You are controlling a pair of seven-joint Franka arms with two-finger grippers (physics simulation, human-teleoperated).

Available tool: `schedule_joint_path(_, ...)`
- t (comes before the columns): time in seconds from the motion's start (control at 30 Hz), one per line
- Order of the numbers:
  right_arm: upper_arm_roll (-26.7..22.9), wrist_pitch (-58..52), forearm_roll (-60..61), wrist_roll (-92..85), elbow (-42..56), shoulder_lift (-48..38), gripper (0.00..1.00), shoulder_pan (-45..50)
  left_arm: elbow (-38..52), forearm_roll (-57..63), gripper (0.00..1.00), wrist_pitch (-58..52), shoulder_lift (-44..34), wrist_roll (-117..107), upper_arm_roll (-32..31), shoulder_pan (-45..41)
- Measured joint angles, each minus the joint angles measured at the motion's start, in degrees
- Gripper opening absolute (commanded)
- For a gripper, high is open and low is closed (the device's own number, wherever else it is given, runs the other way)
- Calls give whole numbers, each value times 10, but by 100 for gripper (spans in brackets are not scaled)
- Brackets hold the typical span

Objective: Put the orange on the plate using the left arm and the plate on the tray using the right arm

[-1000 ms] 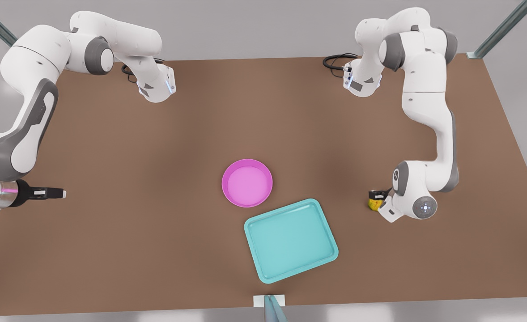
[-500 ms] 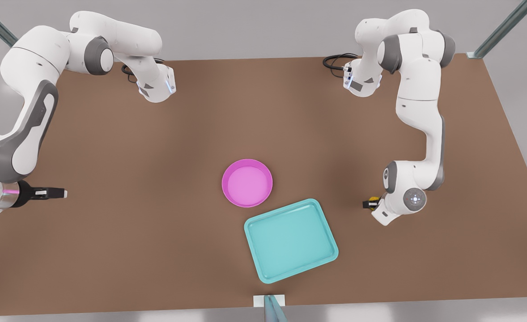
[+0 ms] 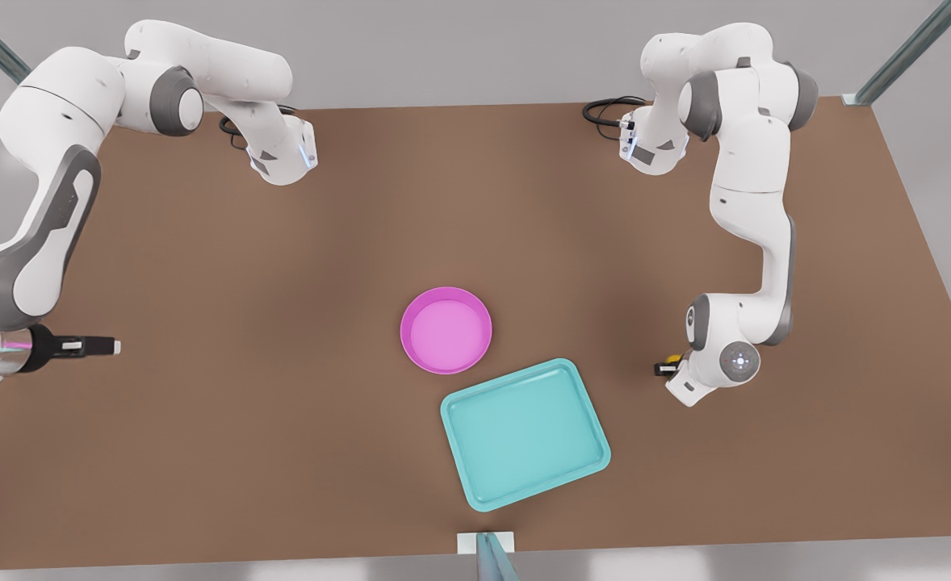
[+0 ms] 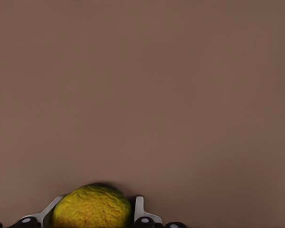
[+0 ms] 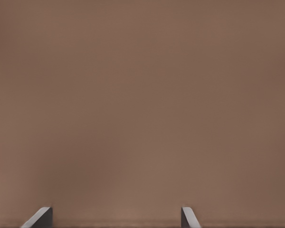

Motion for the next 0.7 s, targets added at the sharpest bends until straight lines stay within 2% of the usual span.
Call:
schedule_joint_path(0.1,-3,-16,-1,-1,4,0,100,-17,0,2,66,-2,-9,-4,0,-2)
schedule_joint_path(0.2,-2,-29,-1,-2,4,0,100,-30,46,2,66,-46,-32,-18,-45,-8)
schedule_joint_path(0.33,1,-42,5,-4,1,3,100,-37,140,-3,66,-136,-28,-71,-77,-143)
schedule_joint_path(0.47,22,-50,14,-7,7,-2,100,-22,235,-16,66,-183,38,-146,-79,-271)
schedule_joint_path(0.63,46,-74,-25,-22,-1,3,100,34,297,-21,67,-170,99,-242,-107,-313)
schedule_joint_path(0.67,47,-79,-26,-25,0,3,100,37,300,-21,82,-164,105,-258,-109,-314)
schedule_joint_path(0.7,50,-83,-22,-27,-1,3,100,40,302,-22,100,-156,109,-274,-110,-314)
